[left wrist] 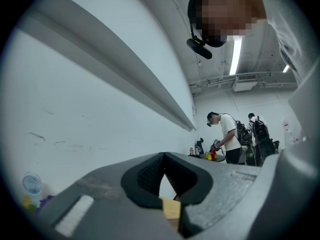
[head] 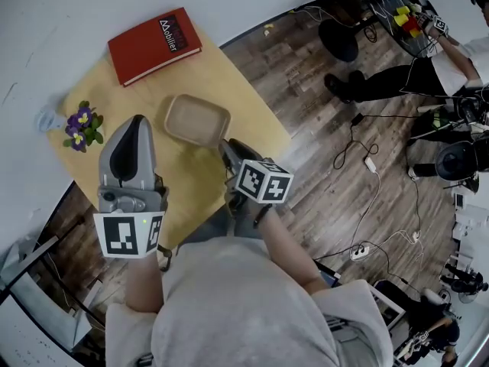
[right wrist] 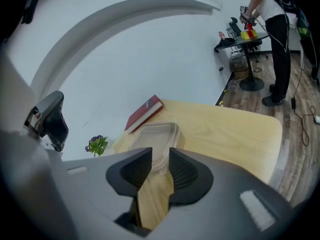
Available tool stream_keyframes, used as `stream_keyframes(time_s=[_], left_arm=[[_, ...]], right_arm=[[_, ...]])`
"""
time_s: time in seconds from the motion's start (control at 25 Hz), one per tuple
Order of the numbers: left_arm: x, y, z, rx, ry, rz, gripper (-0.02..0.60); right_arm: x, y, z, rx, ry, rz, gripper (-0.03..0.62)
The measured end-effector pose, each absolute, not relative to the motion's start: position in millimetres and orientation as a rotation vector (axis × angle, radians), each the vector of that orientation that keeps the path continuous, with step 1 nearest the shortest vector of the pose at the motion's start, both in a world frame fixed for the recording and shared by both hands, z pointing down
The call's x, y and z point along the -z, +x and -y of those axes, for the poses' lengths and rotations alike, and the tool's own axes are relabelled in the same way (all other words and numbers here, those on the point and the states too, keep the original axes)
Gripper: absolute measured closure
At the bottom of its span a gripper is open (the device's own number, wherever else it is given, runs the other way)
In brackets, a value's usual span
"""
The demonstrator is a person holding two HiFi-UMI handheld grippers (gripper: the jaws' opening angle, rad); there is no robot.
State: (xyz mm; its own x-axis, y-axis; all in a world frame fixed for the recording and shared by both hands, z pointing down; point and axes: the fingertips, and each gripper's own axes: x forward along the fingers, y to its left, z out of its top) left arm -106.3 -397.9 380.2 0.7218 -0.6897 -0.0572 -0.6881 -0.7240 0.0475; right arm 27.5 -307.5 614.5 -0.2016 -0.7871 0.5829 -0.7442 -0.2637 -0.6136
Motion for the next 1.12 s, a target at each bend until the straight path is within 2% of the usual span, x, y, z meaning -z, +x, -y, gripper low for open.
stream_keyframes(time_s=[0.4, 0.84, 1.12], left_arm=[[-390.6, -105.2, 403.1, 0.080, 2.889, 1.136, 0.578], [-396.7, -106.9, 407.4, 0.064, 2.882, 1.132, 0.578], [-397.0, -109.5, 407.7, 0.066, 2.879, 1.141, 0.578]], right_arm=[[-634.4, 21.2, 306.5, 1.603, -1.801, -1.697, 0.453], [-646.9, 17.0, 308.9, 1.652, -1.694, -1.554, 0.447], [-643.0, 17.6, 311.6, 1.629, -1.735, -1.567, 0.499]])
